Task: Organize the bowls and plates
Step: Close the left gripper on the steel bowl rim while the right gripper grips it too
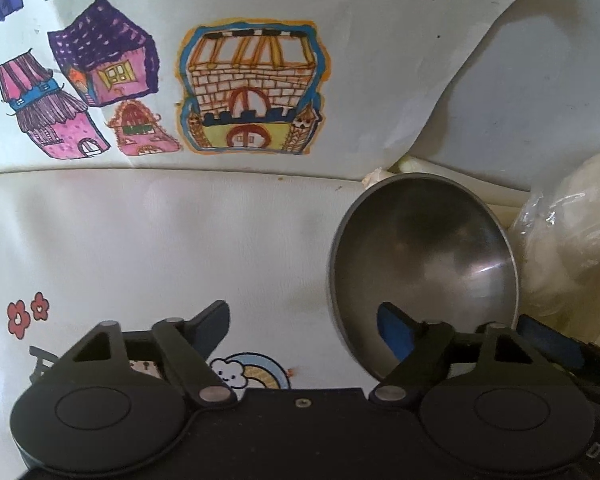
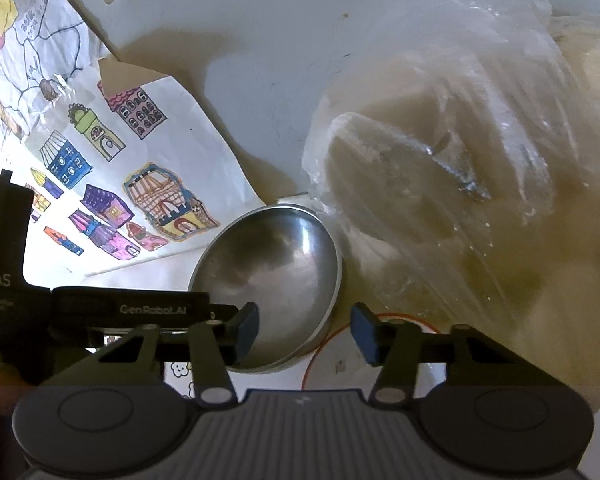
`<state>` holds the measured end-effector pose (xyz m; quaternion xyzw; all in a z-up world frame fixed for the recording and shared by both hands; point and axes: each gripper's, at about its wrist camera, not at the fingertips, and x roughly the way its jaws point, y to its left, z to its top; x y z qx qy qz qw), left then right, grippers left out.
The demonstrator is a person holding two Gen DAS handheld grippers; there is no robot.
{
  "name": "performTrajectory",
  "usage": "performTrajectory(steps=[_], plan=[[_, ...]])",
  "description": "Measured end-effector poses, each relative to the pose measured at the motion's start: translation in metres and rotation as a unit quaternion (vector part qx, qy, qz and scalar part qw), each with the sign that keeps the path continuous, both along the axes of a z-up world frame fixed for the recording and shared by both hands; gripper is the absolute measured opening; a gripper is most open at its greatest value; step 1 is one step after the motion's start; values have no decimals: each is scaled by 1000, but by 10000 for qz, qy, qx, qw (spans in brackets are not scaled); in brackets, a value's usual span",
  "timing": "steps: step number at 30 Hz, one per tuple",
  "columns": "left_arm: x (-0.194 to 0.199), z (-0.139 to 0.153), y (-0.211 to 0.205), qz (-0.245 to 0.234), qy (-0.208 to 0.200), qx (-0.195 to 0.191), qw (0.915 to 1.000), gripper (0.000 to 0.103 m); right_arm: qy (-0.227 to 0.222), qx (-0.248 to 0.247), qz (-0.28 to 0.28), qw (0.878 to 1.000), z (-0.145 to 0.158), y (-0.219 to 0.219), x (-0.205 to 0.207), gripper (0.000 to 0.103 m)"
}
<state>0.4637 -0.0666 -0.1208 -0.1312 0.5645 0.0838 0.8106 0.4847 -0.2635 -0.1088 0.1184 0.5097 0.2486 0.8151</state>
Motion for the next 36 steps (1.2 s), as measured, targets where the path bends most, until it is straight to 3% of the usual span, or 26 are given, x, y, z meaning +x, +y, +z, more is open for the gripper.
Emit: performTrajectory(steps=[2, 10, 14, 18, 36], plan=[[1, -1, -4, 4, -26, -33, 10000, 77, -33, -21, 54, 10000, 0, 2, 2, 49], [12, -6, -16, -27, -37, -247, 9997, 41, 5, -101, 193, 9998, -9, 1, 13, 32], [14, -11, -19, -96, -124, -505, 9986, 33, -10, -135, 204, 9997, -14, -1, 16, 19], [9, -10, -21, -100, -175, -482, 9986, 25, -99, -182, 256, 9995, -13, -1, 13, 18], [-50, 54, -19, -237, -1058, -396, 9933, 24, -712, 162, 394, 9966, 52, -14, -29, 19]])
